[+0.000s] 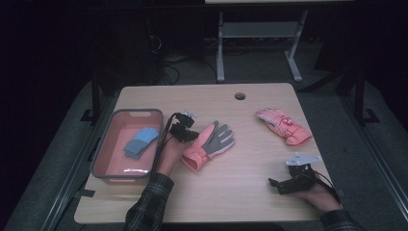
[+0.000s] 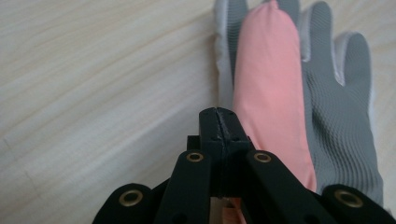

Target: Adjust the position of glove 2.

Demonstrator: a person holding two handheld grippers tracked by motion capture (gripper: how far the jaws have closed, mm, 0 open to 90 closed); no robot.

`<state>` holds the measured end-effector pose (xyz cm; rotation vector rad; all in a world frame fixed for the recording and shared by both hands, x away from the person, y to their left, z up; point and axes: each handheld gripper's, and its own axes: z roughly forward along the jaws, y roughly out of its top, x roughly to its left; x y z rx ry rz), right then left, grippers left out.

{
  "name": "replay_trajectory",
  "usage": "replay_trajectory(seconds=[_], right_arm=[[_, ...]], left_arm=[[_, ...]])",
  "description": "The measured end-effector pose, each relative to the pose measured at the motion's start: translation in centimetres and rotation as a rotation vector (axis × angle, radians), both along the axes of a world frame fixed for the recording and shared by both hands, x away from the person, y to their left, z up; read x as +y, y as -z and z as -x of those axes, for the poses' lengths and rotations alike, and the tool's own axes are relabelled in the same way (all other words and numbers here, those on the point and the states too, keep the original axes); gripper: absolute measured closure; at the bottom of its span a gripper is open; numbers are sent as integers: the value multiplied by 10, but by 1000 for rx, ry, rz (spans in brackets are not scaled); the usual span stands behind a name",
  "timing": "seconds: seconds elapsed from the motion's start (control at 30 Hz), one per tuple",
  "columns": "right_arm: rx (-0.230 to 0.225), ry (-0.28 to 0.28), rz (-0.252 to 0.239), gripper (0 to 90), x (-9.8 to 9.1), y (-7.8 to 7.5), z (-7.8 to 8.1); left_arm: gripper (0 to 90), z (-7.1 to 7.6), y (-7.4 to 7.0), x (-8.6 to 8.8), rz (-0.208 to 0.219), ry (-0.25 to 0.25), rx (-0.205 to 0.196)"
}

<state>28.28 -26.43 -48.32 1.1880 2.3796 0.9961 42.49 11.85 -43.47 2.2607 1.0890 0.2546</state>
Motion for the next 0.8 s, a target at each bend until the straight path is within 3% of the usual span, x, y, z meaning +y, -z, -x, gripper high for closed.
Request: replay_trajectory(seconds=[0.2,0.47,0.73,0.8], right_arm=[[0,0,0,0,0,0,0],[-1,0,0,0,0,0,0],[-1,-4,3,0,0,0,0],[-4,-4,1,0,0,0,-1]], left_arm=[[897,17,-5,-6,-26,88,25],[897,38,-3,-7,12,170,50],[897,61,0,-15,78,248,78],[897,65,0,-19,60,298,92]])
